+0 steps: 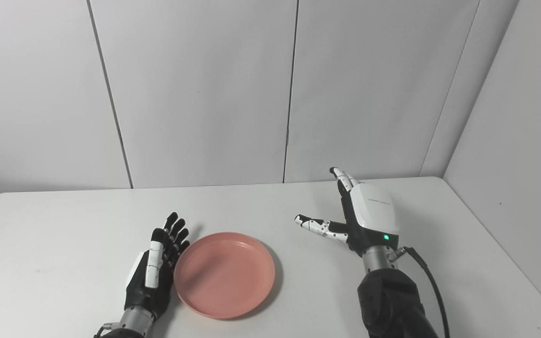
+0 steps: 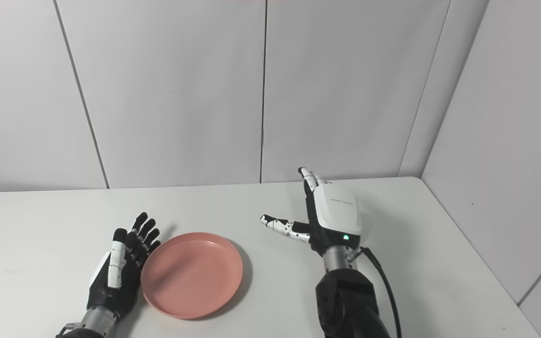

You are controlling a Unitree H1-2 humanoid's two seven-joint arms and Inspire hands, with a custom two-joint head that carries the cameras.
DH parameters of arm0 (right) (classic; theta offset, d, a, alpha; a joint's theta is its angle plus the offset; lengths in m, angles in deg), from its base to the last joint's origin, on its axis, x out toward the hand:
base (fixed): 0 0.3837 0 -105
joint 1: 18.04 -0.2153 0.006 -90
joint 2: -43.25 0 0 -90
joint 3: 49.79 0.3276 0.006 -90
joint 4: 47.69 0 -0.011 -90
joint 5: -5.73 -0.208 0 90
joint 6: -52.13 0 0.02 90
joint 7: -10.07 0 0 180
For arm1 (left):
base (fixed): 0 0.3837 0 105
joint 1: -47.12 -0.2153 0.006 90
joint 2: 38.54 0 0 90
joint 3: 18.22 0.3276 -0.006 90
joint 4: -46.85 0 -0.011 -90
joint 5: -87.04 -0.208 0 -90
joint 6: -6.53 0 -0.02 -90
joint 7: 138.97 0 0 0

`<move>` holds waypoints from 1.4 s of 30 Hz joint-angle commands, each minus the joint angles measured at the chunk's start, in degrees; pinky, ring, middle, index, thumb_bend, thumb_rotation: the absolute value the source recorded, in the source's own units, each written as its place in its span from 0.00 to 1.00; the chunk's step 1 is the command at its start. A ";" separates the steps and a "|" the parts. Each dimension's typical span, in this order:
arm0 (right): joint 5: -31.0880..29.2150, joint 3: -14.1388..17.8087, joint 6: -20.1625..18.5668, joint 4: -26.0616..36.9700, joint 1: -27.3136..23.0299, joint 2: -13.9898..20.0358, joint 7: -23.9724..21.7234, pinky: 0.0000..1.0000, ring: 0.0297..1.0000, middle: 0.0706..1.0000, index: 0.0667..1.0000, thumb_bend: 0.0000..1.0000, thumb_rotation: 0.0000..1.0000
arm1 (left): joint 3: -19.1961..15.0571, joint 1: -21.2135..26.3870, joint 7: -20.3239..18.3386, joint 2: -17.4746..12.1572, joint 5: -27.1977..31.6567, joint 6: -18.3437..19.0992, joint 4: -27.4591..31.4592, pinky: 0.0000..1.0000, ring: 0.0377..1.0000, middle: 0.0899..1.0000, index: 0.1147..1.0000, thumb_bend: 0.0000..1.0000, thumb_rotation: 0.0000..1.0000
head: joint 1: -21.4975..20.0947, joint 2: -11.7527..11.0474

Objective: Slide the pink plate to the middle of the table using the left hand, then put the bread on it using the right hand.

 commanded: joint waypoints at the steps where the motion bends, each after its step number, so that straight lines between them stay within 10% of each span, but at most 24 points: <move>1: 1.72 -0.09 -0.80 -0.94 -2.65 0.83 3.17 0.77 0.81 0.85 0.86 0.92 0.80 | -0.27 -2.54 -0.69 -1.02 0.37 0.61 -3.72 1.00 1.00 1.00 1.00 0.86 0.93 | -1.71 -0.48; 15: 3.34 -0.10 -3.45 -6.84 -4.56 -1.11 6.29 0.79 0.82 0.87 0.87 0.91 0.84 | -0.93 -2.64 -0.52 -2.67 1.69 3.84 -2.25 1.00 1.00 1.00 1.00 0.74 1.00 | -8.55 -2.61; 42: -1.51 4.61 -3.48 -19.32 -9.06 5.05 8.39 0.67 0.82 0.87 0.85 0.92 0.71 | 0.67 -4.65 0.53 -1.54 0.79 4.99 2.08 1.00 1.00 1.00 1.00 0.77 0.97 | -1.41 0.01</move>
